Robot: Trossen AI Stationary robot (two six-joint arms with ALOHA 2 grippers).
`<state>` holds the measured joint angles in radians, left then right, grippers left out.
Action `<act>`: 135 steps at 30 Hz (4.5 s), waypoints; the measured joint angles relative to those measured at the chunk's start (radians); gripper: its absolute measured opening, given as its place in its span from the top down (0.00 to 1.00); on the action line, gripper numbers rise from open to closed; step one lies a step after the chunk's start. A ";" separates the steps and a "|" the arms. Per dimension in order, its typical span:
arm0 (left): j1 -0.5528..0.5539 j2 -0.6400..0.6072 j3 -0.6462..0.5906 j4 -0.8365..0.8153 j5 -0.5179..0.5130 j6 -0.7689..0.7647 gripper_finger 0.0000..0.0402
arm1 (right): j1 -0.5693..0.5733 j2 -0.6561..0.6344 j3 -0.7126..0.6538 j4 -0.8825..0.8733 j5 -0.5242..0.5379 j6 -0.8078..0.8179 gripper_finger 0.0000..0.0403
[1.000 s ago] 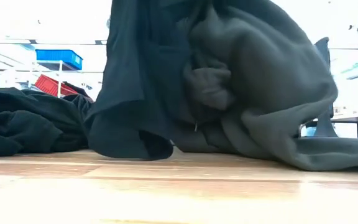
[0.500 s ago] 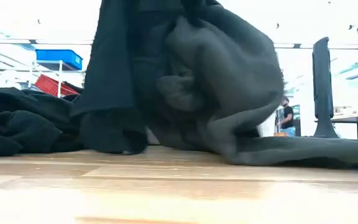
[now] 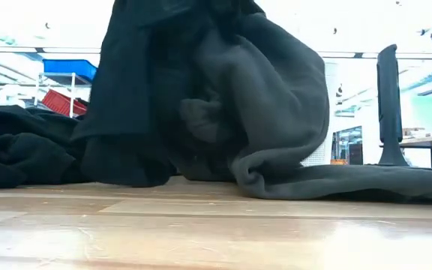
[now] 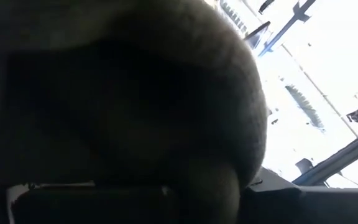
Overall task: Sort clothes
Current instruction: Put the gray hoodie into the white bin
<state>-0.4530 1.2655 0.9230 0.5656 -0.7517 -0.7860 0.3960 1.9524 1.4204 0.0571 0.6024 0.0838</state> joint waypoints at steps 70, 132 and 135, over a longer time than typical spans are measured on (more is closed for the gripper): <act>0.008 -0.031 0.000 0.051 -0.008 0.059 0.86 | 0.063 0.001 0.000 -0.219 -0.271 0.264 1.00; 0.669 0.163 0.936 -0.030 0.741 0.373 0.88 | 0.032 -0.101 -0.021 -1.033 -0.053 0.822 1.00; 0.737 0.244 1.058 -0.088 0.791 0.340 0.88 | 0.014 -0.048 -0.057 -0.862 -0.153 0.727 1.00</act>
<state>0.2843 1.5094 1.9806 0.4776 0.0393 -0.4458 0.4096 1.9046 1.3634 -0.8049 0.4490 0.8106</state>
